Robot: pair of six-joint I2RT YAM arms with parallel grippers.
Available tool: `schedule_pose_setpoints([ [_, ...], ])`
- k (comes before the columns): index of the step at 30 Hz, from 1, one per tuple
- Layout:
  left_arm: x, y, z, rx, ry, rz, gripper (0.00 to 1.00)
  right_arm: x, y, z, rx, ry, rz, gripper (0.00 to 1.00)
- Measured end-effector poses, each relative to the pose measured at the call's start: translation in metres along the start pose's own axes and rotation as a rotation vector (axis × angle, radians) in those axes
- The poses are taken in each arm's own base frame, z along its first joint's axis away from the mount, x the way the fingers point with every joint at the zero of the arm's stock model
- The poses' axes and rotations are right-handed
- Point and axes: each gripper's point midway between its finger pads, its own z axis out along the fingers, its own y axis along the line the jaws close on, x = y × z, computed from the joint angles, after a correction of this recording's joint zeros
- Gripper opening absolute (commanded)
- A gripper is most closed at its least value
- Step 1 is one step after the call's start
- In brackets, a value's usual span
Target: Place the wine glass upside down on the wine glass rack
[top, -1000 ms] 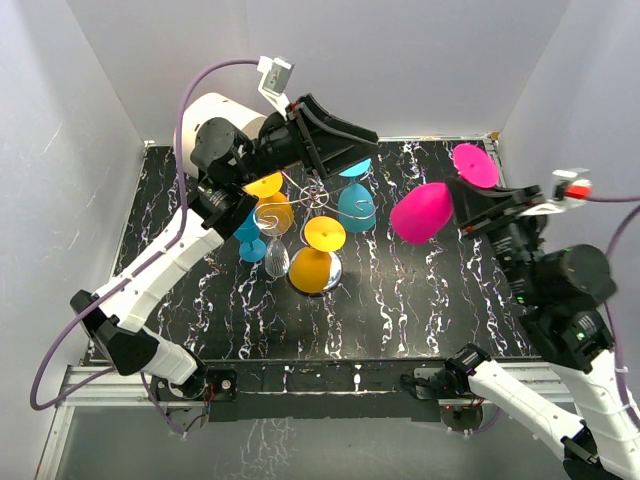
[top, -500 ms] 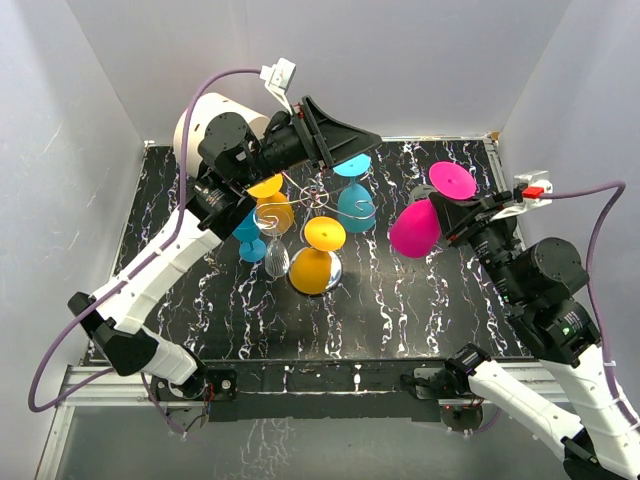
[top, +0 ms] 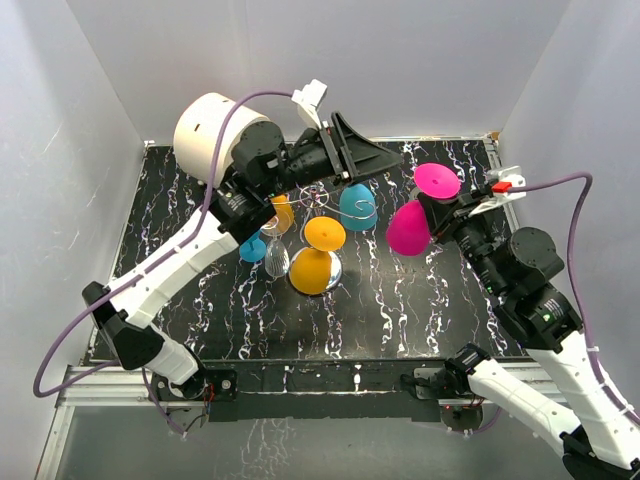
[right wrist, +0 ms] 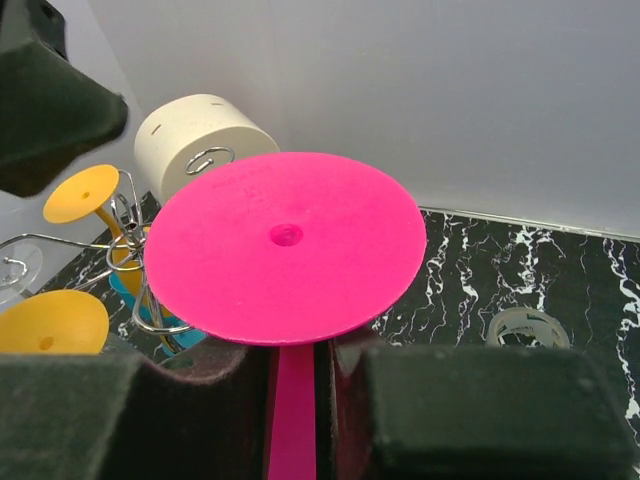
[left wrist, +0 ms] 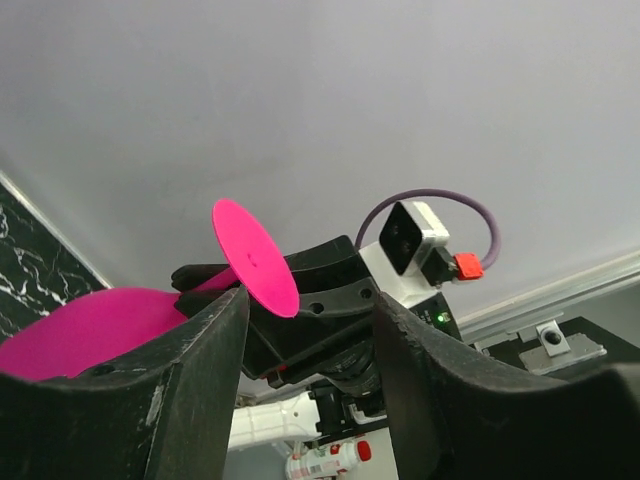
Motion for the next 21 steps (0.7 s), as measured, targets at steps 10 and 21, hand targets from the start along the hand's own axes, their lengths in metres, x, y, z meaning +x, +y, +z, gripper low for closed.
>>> schedule_pose_setpoints([
  [10, 0.018, 0.034, 0.012, -0.125, 0.031, -0.11, 0.47, -0.003, 0.009, 0.016, -0.043, -0.027, -0.038, 0.0],
  [21, 0.021, 0.049, 0.026, -0.145, 0.026, -0.233, 0.33, 0.001, 0.014, 0.021, -0.076, -0.027, -0.057, 0.0],
])
